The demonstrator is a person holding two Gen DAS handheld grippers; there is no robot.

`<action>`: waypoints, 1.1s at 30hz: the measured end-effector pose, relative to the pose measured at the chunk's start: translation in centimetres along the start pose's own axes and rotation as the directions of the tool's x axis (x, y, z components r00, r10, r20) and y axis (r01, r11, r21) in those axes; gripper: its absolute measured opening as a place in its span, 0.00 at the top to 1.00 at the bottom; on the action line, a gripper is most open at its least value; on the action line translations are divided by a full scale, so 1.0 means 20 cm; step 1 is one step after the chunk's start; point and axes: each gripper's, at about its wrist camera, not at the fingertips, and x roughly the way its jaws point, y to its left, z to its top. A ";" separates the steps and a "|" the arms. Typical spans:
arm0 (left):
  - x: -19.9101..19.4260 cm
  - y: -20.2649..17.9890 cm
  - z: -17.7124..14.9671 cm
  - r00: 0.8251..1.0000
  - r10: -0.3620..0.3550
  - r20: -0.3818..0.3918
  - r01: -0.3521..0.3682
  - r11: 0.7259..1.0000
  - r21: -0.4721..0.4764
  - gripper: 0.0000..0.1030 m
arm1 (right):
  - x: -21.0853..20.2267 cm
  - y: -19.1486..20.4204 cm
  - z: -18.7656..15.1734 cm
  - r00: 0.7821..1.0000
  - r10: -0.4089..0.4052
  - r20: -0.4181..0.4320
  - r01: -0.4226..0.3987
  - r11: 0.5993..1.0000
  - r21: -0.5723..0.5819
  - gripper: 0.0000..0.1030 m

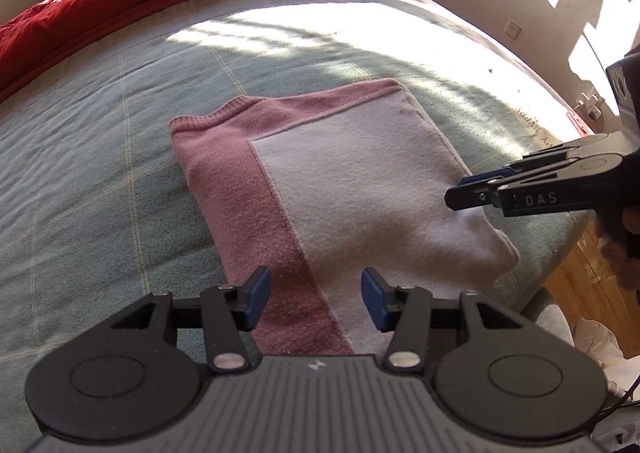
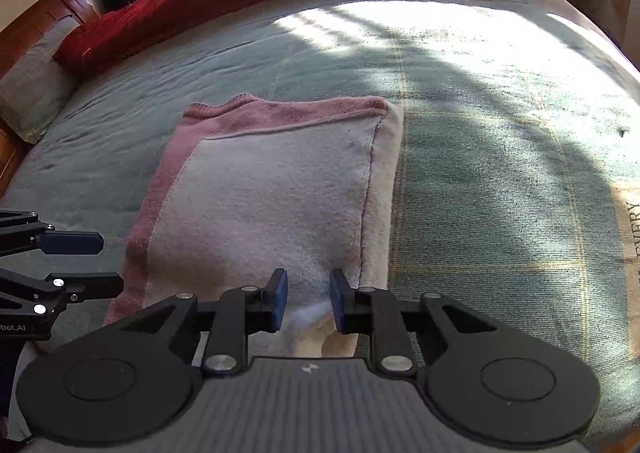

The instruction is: Fold clothes

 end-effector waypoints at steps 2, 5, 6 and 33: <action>-0.01 -0.04 -0.01 1.000 -0.008 -0.004 0.009 1.000 0.028 0.52 | -0.04 0.03 -0.01 1.000 0.015 0.010 -0.015 1.000 -0.009 0.74; -0.01 -0.08 -0.05 0.999 -0.029 -0.036 0.031 0.998 0.054 0.52 | -0.08 0.08 -0.06 0.999 0.041 -0.013 -0.041 0.998 -0.038 0.74; 0.00 -0.09 -0.07 0.998 -0.040 -0.052 0.043 0.997 0.057 0.52 | -0.08 0.09 -0.08 0.999 0.047 -0.027 -0.048 0.998 -0.048 0.74; 0.19 0.04 0.01 0.998 -0.016 -0.065 0.016 1.000 -0.001 0.47 | 0.01 -0.01 -0.02 1.000 -0.001 -0.022 0.002 0.999 0.047 0.69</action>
